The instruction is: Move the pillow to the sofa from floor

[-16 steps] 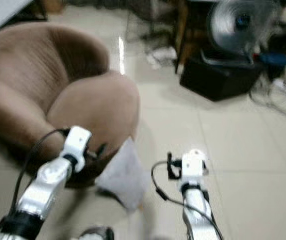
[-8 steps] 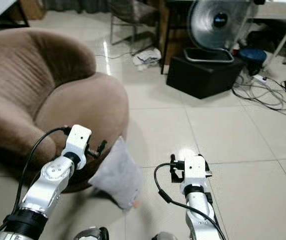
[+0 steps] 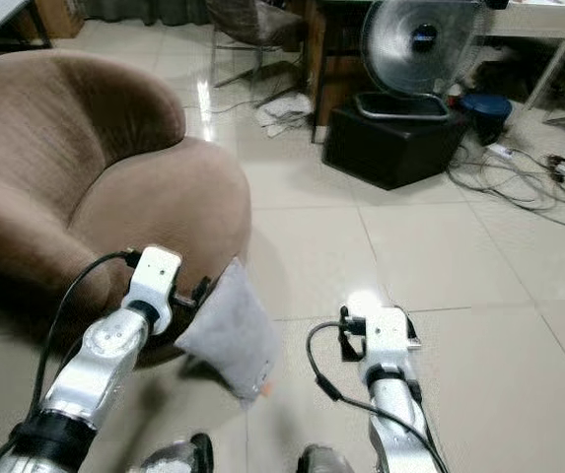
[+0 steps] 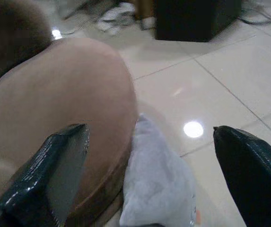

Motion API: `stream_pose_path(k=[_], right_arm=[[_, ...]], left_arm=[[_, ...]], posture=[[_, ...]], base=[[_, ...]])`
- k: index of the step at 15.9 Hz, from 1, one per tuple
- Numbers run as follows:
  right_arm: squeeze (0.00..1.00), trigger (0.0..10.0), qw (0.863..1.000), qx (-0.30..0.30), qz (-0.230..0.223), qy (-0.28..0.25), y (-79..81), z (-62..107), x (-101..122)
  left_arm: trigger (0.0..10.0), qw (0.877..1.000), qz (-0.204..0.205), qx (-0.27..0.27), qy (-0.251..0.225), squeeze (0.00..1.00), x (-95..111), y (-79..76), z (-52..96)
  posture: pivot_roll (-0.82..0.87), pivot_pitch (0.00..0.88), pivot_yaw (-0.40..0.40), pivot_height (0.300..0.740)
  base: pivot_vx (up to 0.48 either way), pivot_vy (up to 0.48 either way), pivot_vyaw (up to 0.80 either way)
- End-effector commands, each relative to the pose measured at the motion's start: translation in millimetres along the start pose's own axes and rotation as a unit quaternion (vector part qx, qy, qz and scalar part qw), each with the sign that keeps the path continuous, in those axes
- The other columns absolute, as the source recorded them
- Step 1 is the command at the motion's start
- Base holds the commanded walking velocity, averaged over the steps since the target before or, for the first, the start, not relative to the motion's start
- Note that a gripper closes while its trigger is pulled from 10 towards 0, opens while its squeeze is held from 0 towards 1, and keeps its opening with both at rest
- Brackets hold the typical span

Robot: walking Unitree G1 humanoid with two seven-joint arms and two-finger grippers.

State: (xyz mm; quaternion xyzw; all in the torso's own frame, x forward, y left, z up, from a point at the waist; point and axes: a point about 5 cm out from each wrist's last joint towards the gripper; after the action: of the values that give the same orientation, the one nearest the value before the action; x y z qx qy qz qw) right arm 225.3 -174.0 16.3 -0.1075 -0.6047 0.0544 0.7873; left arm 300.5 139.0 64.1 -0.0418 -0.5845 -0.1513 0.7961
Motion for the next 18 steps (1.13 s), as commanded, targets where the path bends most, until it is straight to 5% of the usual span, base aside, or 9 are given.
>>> stream_pose_path(k=[1, 16, 17, 18], right_arm=[[0.0, 10.0, 1.0, 0.0, -0.004, -0.008, -0.9, -3.4, 6], [0.0, 10.0, 1.0, 0.005, -0.001, -0.011, 0.5, -3.8, 9], [0.0, 10.0, 1.0, 0.006, -0.002, -0.011, 1.3, -4.4, 9], [0.0, 10.0, 1.0, 0.006, -0.001, -0.011, 1.9, -4.9, 10]], left_arm=[[10.0, 1.0, -0.001, 0.014, 0.019, 0.0, -9, 4.3, 2.4], [10.0, 1.0, 0.004, 0.011, -0.011, 0.0, 0, 7.1, -1.2], [10.0, 1.0, -0.016, 0.015, -0.013, 0.0, 2, 7.5, -2.2], [10.0, 0.995, -0.092, 0.031, -0.012, 0.0, 4, 7.6, -3.8]], posture=[[-0.04, 0.09, -0.01, 0.74], [-0.04, 0.079, -0.006, 0.74], [-0.03, 0.081, -0.005, 0.74], [-0.03, 0.082, -0.005, 0.74]], base=[[0.0, 0.0, 0.0], [0.0, 0.0, 0.0], [0.0, 0.0, 0.0], [0.0, 0.0, 0.0]])
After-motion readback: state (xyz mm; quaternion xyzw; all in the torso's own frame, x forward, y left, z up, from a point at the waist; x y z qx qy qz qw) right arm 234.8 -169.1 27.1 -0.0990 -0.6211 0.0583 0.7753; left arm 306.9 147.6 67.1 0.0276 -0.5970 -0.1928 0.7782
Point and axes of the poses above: a point about 5 cm out from each wrist's last joint towards the gripper, its own z axis pointing back from the gripper into the wrist, its own x axis along the axis of the wrist's last joint, y = z × x, and after that the axes turned 5 degrees about z, right-handed
